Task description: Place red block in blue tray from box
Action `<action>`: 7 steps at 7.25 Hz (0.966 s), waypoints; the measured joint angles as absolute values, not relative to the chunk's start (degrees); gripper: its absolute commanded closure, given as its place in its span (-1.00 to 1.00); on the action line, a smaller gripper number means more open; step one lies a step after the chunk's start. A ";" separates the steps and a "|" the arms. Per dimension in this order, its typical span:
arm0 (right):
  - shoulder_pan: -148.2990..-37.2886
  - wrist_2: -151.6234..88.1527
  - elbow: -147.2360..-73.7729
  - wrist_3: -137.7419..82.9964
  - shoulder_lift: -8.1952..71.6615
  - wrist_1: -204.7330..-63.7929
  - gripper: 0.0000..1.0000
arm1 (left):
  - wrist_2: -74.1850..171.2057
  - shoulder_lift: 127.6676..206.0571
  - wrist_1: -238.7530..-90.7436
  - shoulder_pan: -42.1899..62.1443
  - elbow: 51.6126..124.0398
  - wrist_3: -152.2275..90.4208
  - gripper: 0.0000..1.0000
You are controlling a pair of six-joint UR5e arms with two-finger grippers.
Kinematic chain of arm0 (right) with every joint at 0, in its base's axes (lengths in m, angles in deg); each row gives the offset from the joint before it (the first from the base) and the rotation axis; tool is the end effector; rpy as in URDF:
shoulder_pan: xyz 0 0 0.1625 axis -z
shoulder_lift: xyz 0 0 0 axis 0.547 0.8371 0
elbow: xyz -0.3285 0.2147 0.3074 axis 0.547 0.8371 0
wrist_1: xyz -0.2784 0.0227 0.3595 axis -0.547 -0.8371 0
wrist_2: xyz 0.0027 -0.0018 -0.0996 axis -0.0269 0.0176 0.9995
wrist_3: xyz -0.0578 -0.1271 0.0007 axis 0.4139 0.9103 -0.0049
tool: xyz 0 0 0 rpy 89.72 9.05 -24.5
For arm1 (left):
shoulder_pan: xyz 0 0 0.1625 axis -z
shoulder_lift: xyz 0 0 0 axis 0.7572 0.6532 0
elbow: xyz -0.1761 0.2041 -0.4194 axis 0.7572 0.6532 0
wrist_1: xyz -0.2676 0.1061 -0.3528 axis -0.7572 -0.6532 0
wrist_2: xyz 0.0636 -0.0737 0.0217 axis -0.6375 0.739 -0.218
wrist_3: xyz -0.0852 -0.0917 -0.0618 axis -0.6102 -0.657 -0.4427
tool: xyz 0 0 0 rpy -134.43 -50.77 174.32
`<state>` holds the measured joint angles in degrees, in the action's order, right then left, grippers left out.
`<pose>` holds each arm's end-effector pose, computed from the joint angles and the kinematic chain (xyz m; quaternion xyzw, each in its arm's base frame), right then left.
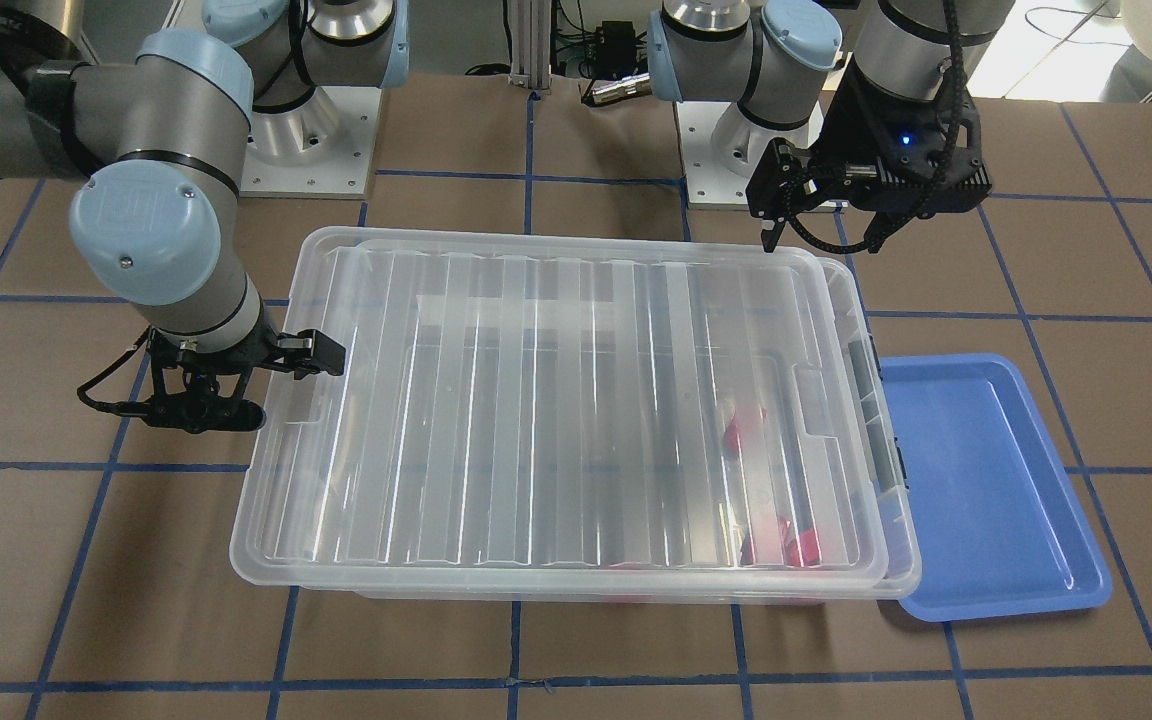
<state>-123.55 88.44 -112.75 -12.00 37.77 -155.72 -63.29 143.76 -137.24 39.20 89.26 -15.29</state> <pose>0.1200 -0.6031 0.3468 -0.0004 -0.9934 -0.0957 0.0633 -0.1185 -0.5136 0.5331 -0.0061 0.9998 -0.0202 0.0027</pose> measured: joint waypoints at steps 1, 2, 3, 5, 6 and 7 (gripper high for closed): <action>-122.37 88.72 -112.55 -9.96 38.14 -155.47 -1.00 | -63.29 143.76 -137.24 39.20 89.24 -15.30 -1.00; -120.95 88.90 -112.52 -7.41 38.59 -155.34 -1.00 | -63.29 143.75 -137.24 39.20 89.24 -15.29 -1.00; -119.31 88.98 -112.68 -5.35 38.95 -155.23 -1.00 | -63.29 143.75 -137.24 39.20 89.23 -15.29 -1.00; -116.52 89.07 -113.05 -1.63 39.15 -155.05 -1.00 | -63.29 143.90 -137.24 39.20 89.23 -15.29 -1.00; -115.41 89.37 -113.10 -0.12 39.16 -154.99 -1.00 | -63.28 143.89 -137.24 39.20 89.24 -15.29 -1.00; -114.36 90.08 -113.12 1.45 39.18 -154.96 -1.00 | -63.27 143.93 -137.22 39.20 89.28 -15.31 -1.00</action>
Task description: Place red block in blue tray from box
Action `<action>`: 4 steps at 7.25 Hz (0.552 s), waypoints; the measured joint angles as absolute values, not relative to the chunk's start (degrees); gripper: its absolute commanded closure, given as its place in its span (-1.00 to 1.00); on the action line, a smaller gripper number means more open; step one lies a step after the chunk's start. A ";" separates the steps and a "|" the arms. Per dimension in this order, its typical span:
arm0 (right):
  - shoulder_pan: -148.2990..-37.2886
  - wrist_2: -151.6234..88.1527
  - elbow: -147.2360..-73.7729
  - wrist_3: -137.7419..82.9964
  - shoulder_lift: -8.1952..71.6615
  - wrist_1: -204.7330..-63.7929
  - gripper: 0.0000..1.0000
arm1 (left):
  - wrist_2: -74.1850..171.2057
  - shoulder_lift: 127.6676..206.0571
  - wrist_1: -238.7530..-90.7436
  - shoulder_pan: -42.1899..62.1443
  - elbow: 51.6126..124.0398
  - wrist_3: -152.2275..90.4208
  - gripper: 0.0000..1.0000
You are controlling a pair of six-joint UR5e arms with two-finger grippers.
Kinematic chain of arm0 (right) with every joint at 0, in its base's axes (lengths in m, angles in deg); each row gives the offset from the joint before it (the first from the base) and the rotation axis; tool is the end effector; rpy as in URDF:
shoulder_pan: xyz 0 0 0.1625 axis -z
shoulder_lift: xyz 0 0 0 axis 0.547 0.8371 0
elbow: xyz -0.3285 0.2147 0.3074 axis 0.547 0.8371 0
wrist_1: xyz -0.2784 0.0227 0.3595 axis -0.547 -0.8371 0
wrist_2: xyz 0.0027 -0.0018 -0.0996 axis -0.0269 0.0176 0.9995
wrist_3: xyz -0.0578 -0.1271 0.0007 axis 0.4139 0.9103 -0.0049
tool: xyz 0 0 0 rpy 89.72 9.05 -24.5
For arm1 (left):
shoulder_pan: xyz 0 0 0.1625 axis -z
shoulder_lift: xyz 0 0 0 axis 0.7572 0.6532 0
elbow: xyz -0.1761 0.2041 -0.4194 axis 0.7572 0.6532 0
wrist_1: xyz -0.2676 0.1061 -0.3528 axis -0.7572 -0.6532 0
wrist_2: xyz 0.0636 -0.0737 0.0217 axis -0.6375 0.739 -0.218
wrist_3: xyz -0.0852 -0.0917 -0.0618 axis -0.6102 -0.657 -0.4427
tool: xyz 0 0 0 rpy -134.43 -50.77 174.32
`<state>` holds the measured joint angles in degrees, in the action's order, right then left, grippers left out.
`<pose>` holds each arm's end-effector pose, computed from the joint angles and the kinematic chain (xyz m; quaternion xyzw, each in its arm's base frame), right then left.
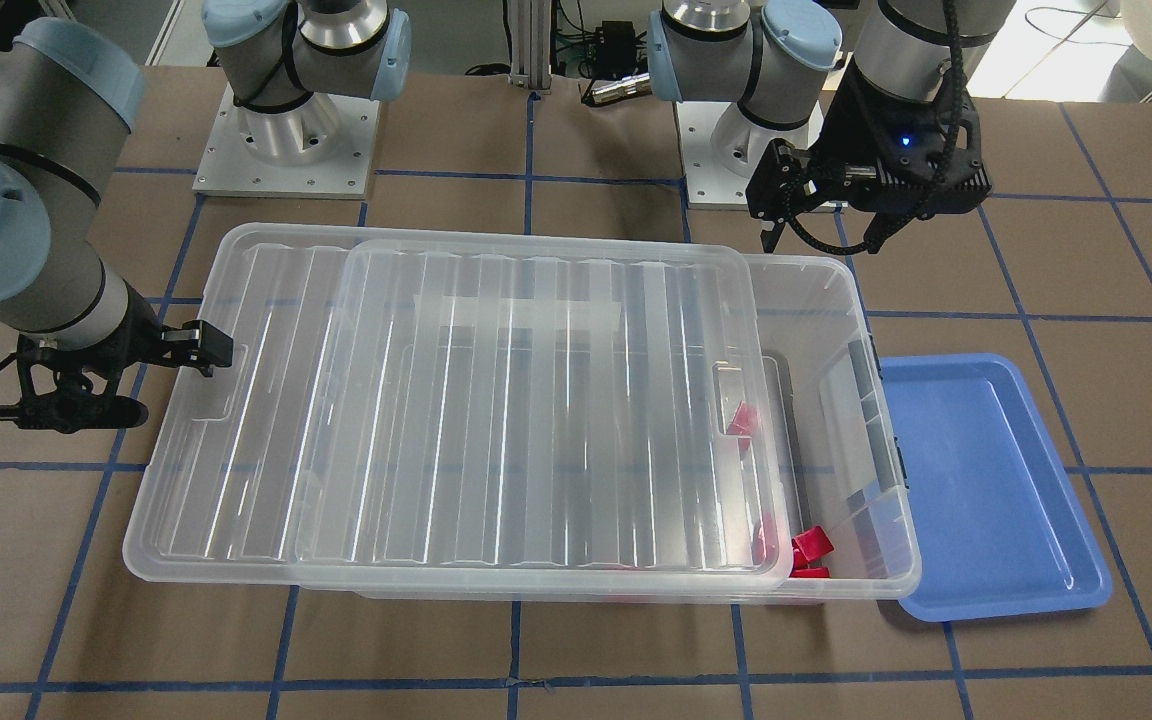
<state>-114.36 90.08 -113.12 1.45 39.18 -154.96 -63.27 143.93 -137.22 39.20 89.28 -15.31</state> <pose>0.0195 -0.6054 0.3580 0.0377 -0.9919 -0.1064 0.0578 -0.1186 -0.5147 0.5314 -0.0063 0.9998 -0.0188 0.0025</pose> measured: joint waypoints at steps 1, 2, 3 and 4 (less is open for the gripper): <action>-113.23 90.87 -113.13 3.08 39.18 -154.97 -1.00 | -63.23 144.02 -137.18 39.20 89.29 -15.33 -1.00; -112.26 91.73 -113.13 4.54 39.18 -155.02 -1.00 | -63.21 144.00 -137.18 39.20 89.26 -15.31 -1.00; -111.23 92.73 -113.13 6.03 39.18 -155.07 -1.00 | -63.18 143.99 -137.21 39.20 89.24 -15.32 -1.00; -110.07 93.27 -113.12 7.42 39.18 -155.10 -1.00 | -63.14 143.96 -137.23 39.20 89.24 -15.33 -1.00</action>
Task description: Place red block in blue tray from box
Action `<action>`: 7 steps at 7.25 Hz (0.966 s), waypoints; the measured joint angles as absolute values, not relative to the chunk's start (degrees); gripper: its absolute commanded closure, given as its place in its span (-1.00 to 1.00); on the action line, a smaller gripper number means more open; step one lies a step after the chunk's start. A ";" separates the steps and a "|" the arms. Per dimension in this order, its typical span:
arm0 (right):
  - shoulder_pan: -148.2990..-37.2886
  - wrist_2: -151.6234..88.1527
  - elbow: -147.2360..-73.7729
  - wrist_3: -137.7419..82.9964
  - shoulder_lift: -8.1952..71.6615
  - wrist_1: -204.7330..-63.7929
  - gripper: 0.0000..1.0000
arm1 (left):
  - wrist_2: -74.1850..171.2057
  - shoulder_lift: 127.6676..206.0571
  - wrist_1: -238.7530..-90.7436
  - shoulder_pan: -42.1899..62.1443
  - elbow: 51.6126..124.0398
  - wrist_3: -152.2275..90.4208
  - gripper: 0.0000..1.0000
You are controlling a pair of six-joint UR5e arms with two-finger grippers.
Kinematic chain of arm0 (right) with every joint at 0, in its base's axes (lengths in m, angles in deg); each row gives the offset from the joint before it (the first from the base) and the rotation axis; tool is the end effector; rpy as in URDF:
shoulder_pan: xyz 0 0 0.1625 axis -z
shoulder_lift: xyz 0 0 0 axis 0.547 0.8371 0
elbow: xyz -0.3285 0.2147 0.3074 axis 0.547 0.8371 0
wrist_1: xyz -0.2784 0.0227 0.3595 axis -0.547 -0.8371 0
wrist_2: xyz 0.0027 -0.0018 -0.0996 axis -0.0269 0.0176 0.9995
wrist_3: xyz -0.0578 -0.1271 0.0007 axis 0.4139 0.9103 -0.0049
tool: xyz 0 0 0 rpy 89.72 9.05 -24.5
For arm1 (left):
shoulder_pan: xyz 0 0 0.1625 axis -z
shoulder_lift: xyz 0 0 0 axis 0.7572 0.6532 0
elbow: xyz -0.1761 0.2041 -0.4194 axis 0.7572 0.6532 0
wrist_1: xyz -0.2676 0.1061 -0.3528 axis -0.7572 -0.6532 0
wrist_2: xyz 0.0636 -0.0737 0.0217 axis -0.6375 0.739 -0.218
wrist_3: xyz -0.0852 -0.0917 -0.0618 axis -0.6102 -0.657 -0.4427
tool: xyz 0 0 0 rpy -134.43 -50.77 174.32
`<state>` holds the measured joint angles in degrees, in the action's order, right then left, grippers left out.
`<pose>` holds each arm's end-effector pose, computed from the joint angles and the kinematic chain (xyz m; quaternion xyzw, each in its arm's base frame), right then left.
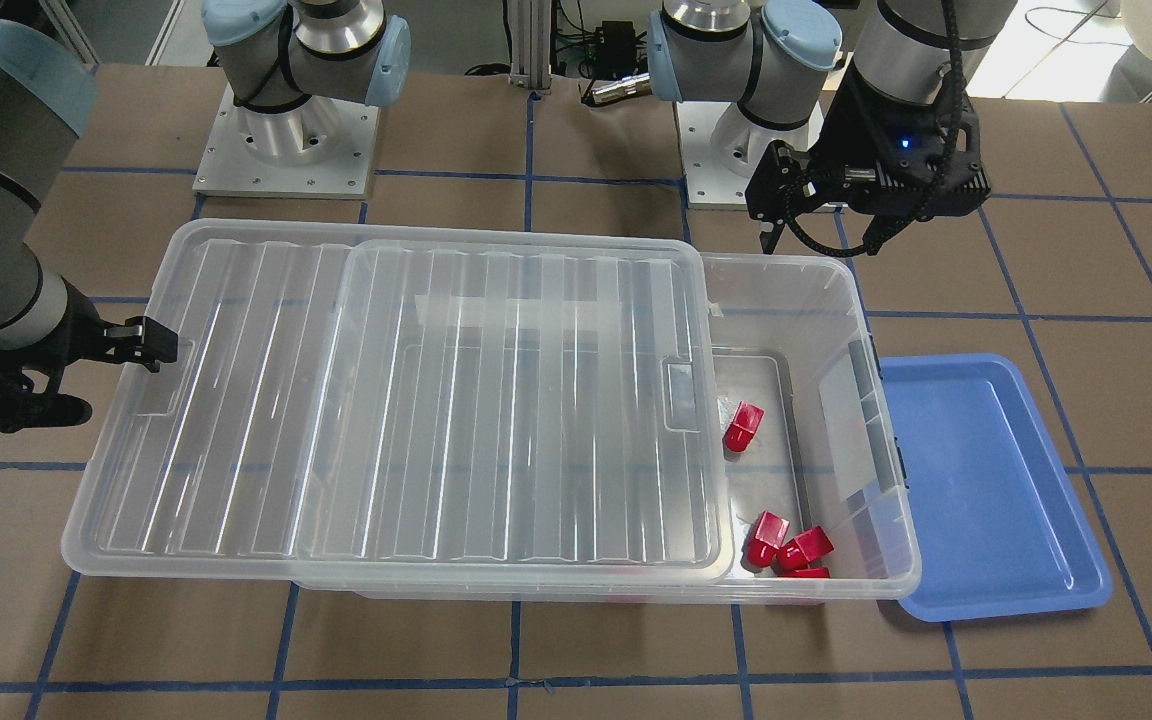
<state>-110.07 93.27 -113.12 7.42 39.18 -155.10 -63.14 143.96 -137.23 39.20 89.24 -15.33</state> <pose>-0.0334 -0.6041 0.3595 0.0546 -0.9888 -0.1172 0.0750 -0.1189 -0.5149 0.5315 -0.0065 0.9998 -0.0188 0.0014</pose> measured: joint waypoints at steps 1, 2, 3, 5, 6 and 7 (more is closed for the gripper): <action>-109.02 93.66 -113.09 8.78 39.18 -155.14 -1.00 | -62.96 144.08 -137.22 39.20 89.05 -15.33 -1.00; -108.26 94.07 -113.06 9.79 39.21 -155.20 -1.00 | -62.70 144.27 -137.18 39.11 88.73 -15.34 -1.00; -107.94 94.27 -113.03 10.14 39.24 -155.25 -1.00 | -62.57 144.26 -137.16 38.86 88.45 -15.30 -1.00; -107.88 94.38 -112.68 10.04 39.39 -155.20 -1.00 | -62.50 144.18 -137.15 38.48 88.26 -15.22 -1.00; -107.87 94.32 -112.34 9.92 39.97 -155.22 -1.00 | -62.48 144.26 -137.11 38.45 88.22 -15.21 -1.00; -107.87 94.25 -112.18 9.88 41.35 -155.30 -1.00 | -62.34 144.60 -136.84 38.39 88.38 -15.24 -1.00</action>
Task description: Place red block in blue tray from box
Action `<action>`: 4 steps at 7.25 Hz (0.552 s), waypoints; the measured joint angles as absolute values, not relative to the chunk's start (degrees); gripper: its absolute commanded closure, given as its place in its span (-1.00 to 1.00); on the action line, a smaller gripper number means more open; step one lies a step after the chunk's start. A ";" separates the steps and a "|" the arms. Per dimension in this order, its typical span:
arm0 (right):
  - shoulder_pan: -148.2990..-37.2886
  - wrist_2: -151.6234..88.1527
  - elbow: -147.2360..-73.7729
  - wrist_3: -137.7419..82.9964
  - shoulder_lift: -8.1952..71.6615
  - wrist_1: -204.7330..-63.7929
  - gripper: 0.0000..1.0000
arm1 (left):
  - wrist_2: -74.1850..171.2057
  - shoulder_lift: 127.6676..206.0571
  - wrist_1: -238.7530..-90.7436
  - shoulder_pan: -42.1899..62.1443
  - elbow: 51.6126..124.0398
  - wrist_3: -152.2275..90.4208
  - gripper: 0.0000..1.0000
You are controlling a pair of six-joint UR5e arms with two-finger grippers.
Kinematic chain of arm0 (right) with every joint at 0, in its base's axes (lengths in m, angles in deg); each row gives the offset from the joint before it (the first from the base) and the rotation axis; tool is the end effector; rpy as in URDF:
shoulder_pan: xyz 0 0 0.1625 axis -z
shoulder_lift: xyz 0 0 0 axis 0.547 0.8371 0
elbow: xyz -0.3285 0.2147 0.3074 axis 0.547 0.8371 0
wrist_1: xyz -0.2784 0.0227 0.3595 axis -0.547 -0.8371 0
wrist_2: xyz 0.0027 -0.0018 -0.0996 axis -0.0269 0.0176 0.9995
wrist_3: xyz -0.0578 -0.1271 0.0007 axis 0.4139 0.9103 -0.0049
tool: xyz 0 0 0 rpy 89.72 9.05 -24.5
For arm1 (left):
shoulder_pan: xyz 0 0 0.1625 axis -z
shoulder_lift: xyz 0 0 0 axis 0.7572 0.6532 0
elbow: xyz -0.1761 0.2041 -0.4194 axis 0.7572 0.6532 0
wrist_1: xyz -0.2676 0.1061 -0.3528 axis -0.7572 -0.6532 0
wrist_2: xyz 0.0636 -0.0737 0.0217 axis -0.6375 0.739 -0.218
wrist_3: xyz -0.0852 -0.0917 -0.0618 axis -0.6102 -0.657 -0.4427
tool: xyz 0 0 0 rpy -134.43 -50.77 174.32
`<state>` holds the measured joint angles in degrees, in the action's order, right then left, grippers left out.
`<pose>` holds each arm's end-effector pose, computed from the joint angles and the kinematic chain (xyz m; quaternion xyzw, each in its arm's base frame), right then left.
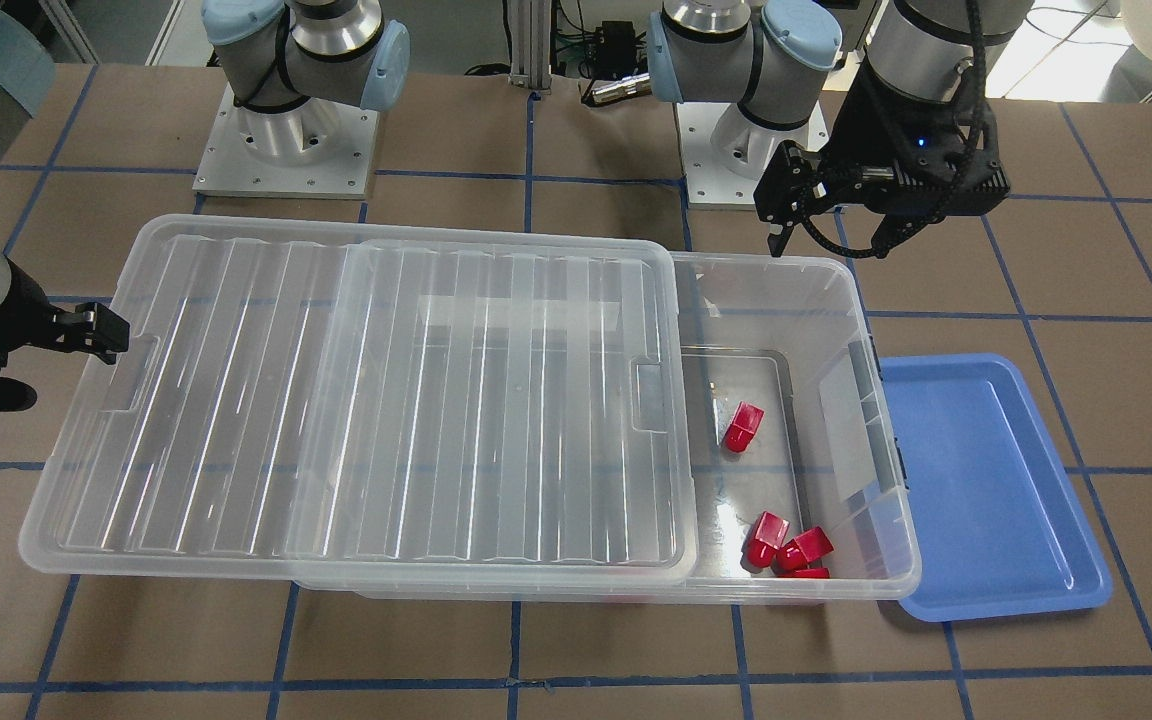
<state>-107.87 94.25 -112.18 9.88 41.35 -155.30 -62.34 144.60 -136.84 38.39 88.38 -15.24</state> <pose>-0.0581 -0.5989 0.3909 0.0545 -0.9901 -0.0956 0.0873 -0.1132 -0.5236 0.5346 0.0126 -0.9996 0.0243 0.0053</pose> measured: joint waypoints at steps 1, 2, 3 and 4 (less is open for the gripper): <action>-107.87 94.20 -112.12 9.83 43.12 -155.37 -1.00 | -61.37 145.34 -135.15 38.31 88.91 -15.17 -1.00; -107.87 94.09 -111.90 9.65 44.75 -155.43 -1.00 | -59.91 146.42 -132.64 38.20 89.52 -14.38 -1.00; -107.85 93.86 -111.23 8.32 45.80 -155.48 -1.00 | -59.11 147.96 -130.99 38.12 90.59 -13.18 -1.00; -107.83 93.58 -110.16 4.87 46.02 -155.46 -1.00 | -58.93 149.68 -128.96 38.10 93.15 -11.99 -1.00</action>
<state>-107.83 93.58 -110.16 4.87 46.02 -155.46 -58.93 149.68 -128.96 38.10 93.15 -11.99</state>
